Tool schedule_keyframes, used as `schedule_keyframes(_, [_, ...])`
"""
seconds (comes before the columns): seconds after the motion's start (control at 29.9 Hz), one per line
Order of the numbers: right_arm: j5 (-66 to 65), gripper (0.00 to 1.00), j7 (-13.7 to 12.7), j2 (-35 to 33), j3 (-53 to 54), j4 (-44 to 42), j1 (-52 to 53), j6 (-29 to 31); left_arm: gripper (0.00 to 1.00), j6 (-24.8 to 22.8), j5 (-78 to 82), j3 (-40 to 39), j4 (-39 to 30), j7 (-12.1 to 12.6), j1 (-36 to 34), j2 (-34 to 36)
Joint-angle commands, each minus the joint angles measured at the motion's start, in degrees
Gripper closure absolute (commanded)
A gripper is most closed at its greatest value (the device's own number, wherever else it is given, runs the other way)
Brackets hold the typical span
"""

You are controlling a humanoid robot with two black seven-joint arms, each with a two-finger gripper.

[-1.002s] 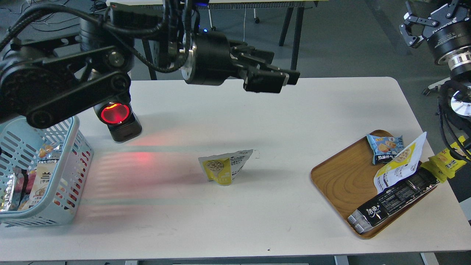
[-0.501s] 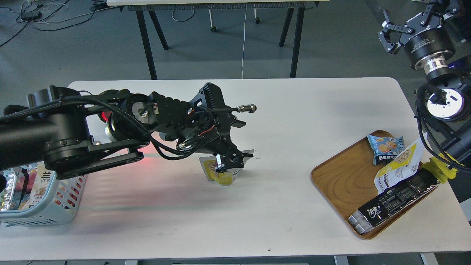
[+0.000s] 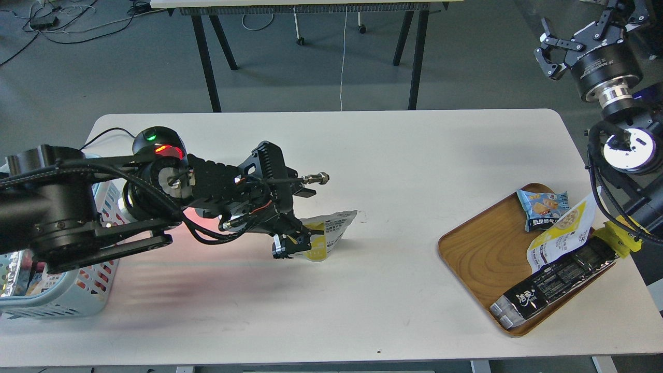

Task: Scan snack and place in basket
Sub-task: 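Reach the left gripper to the yellow bag and grasp it, then carry the yellow bag with the left gripper past the barcode scanner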

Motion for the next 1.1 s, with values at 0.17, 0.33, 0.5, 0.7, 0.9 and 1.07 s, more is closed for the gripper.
schedule_keyframes(0.17, [0.0, 0.01, 0.0, -0.02, 0.45, -0.04, -0.1, -0.01, 0.6, 0.0, 0.01, -0.92, -0.07, -0.09, 0.91, 0.27])
schedule_keyframes(0.33, [0.0, 0.01, 0.0, -0.02, 0.45, -0.57, -0.1, -0.01, 0.74, 0.0, 0.01, -1.01, -0.07, -0.09, 0.82, 0.01])
schedule_keyframes(0.5, [-0.09, 0.01, 0.0, -0.11, 0.28, -0.66, -0.27, 0.17, 0.87, 0.0, 0.01, -1.62, -0.07, -0.01, 0.47, -0.17])
schedule_keyframes(0.7, [-0.17, 0.01, 0.0, -0.55, 0.28, -0.75, -0.54, 0.17, 0.99, 0.0, 0.01, -2.68, -0.16, -0.36, 0.47, -0.08])
schedule_keyframes(0.9, [-0.17, 0.01, 0.0, -0.55, 0.28, -0.66, -0.54, 0.17, 0.99, 0.0, 0.01, -3.55, -1.3, -0.88, 0.38, 0.36])
schedule_keyframes(1.07, [-0.44, 0.01, 0.0, -0.64, 0.19, -0.75, -0.62, 0.26, 1.0, 0.0, 0.01, -7.69, -3.94, -3.43, 1.17, 4.92])
